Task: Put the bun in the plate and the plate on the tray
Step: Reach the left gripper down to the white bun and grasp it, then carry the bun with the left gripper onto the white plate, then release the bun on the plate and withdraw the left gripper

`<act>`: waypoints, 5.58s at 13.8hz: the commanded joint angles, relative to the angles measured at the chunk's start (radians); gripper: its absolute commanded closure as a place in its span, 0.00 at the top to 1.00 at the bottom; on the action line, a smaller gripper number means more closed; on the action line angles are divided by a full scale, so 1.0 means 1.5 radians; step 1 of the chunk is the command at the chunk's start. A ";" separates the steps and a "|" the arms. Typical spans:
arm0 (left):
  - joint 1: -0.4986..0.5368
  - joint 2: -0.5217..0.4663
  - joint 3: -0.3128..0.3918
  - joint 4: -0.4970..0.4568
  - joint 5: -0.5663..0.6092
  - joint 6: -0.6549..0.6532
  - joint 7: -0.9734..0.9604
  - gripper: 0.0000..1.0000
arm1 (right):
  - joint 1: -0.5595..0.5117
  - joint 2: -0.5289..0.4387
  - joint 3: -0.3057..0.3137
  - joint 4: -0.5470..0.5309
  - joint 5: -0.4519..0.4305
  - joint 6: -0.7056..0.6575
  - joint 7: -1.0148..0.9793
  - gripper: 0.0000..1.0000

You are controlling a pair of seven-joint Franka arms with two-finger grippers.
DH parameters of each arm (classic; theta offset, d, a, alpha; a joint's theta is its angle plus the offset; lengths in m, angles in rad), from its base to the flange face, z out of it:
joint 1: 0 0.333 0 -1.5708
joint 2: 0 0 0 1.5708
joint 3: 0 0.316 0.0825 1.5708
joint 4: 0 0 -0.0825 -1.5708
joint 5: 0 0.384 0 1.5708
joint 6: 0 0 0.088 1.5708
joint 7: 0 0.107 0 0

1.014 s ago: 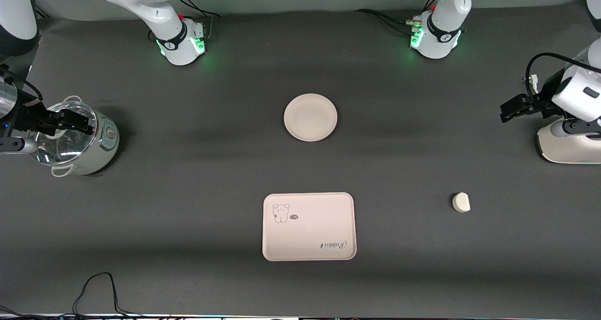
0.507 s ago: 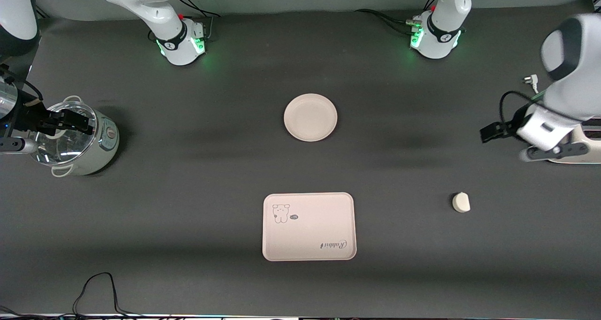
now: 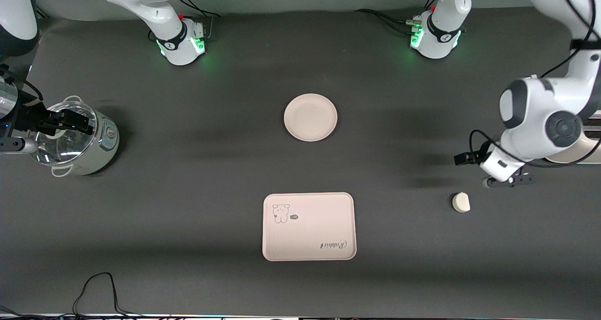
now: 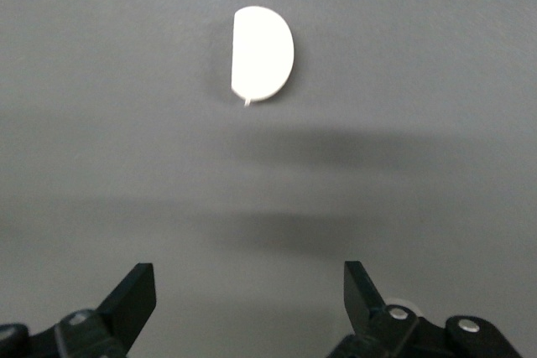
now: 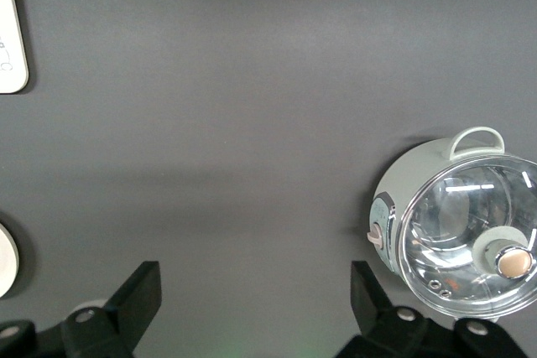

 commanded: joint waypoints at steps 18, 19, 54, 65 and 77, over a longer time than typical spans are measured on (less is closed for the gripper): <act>0.002 0.248 -0.002 0.193 0.025 0.094 0.012 0.98 | 0.005 -0.003 -0.001 -0.002 -0.017 -0.001 0.006 1.00; 0.002 0.248 -0.002 0.190 0.026 0.100 0.012 0.82 | 0.005 -0.003 -0.002 -0.002 -0.017 -0.001 0.005 1.00; -0.378 -0.079 -0.023 0.218 -0.065 -0.315 -0.461 0.15 | 0.005 -0.005 -0.001 -0.003 -0.017 -0.005 0.005 1.00; -0.620 0.044 -0.023 0.026 -0.064 0.091 -0.791 0.17 | 0.005 -0.004 -0.001 -0.003 -0.017 -0.005 0.005 1.00; -0.644 0.087 -0.013 0.033 -0.052 0.128 -0.828 1.00 | 0.005 -0.003 -0.001 -0.004 -0.016 -0.005 0.005 1.00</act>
